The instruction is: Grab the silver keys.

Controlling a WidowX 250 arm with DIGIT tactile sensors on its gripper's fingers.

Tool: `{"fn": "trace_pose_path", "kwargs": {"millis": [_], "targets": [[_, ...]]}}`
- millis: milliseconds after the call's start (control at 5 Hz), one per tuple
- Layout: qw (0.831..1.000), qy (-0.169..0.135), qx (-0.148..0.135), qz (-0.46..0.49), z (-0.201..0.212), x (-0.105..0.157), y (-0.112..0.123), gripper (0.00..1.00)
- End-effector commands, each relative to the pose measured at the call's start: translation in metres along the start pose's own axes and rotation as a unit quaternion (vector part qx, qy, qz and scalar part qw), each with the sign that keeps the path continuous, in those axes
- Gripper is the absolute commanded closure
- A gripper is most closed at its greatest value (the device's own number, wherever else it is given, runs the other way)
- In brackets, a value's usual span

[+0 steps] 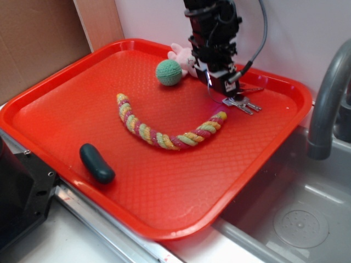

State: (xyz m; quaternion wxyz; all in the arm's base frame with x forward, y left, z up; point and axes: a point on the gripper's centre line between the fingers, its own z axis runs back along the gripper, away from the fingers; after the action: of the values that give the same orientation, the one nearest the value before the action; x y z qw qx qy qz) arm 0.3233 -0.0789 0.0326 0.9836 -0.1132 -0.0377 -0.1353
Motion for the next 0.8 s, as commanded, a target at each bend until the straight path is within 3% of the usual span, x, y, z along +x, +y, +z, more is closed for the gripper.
{"fn": "trace_pose_path", "kwargs": {"millis": [0,400,600], "targets": [[1.0,-0.023,-0.008,-0.019,0.015,0.015,-0.005,1.0],[0.997,-0.066,-0.047,-0.009,0.068,-0.022,-0.007,1.0],[0.994,-0.097,-0.048,-0.018,0.103,-0.06,-0.013,1.0]]}}
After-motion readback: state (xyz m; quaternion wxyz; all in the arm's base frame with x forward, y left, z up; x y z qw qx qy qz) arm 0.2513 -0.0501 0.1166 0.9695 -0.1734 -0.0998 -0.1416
